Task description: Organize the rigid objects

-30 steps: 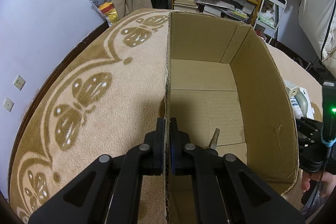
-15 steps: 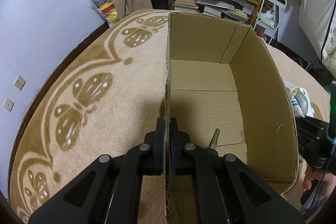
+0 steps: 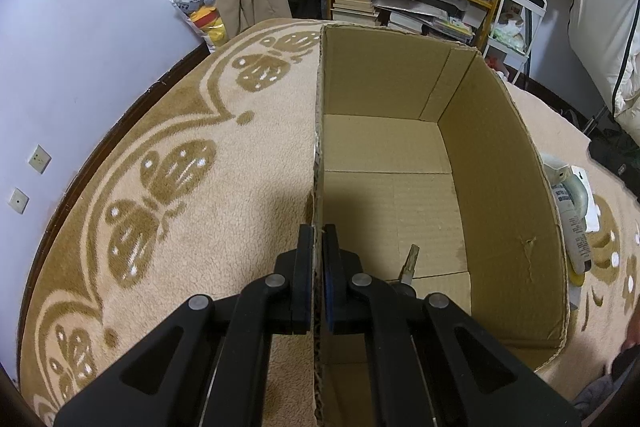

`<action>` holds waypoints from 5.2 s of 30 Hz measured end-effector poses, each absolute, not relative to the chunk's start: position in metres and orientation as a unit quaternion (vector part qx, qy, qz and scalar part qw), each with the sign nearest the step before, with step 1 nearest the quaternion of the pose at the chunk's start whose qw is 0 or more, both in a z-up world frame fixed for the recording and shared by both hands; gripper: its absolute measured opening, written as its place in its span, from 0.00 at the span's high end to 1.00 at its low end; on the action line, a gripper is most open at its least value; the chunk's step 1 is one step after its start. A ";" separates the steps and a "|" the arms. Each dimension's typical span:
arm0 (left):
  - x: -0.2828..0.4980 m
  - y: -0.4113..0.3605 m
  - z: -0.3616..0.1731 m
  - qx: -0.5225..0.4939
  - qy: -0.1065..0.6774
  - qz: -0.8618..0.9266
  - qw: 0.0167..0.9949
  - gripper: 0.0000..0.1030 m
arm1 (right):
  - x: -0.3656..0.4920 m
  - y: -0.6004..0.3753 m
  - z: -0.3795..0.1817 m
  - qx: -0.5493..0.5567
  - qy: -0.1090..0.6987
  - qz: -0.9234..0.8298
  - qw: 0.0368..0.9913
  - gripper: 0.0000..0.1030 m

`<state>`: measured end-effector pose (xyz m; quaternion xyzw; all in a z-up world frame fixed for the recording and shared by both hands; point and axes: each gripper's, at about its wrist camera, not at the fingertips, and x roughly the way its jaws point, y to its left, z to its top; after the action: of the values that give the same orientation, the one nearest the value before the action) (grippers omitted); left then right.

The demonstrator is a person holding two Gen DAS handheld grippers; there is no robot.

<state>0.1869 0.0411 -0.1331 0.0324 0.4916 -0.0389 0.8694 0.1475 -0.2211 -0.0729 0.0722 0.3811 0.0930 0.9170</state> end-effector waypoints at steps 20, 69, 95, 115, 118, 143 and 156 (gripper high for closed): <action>0.185 0.041 -0.131 0.032 0.490 -0.038 0.871 0.96 | 0.177 -0.218 -0.163 0.049 0.511 0.082 0.855 0.59; 0.185 0.037 -0.131 0.029 0.490 -0.037 0.871 0.96 | 0.163 -0.230 -0.131 0.124 0.430 0.061 0.892 0.85; 0.185 0.045 -0.129 0.016 0.483 -0.029 0.875 0.96 | 0.150 -0.110 -0.082 0.027 0.385 0.205 0.899 0.85; 0.182 0.045 -0.126 0.015 0.480 -0.027 0.877 0.96 | 0.146 -0.167 -0.045 0.027 0.366 0.120 0.922 0.00; 0.182 0.046 -0.126 0.009 0.479 -0.023 0.878 0.96 | 0.147 -0.183 -0.049 0.030 0.378 0.100 0.920 0.00; 0.181 0.043 -0.126 0.019 0.479 -0.027 0.877 0.96 | 0.144 -0.262 -0.152 0.149 0.504 0.011 0.851 0.27; 0.182 0.046 -0.128 0.015 0.480 -0.027 0.877 0.96 | 0.158 -0.252 -0.185 0.106 0.552 -0.030 0.827 0.41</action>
<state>0.1816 0.0457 -0.1279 0.0152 0.4797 -0.0274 0.8769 0.1582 -0.2521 -0.1848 0.1056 0.5521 -0.0300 0.8265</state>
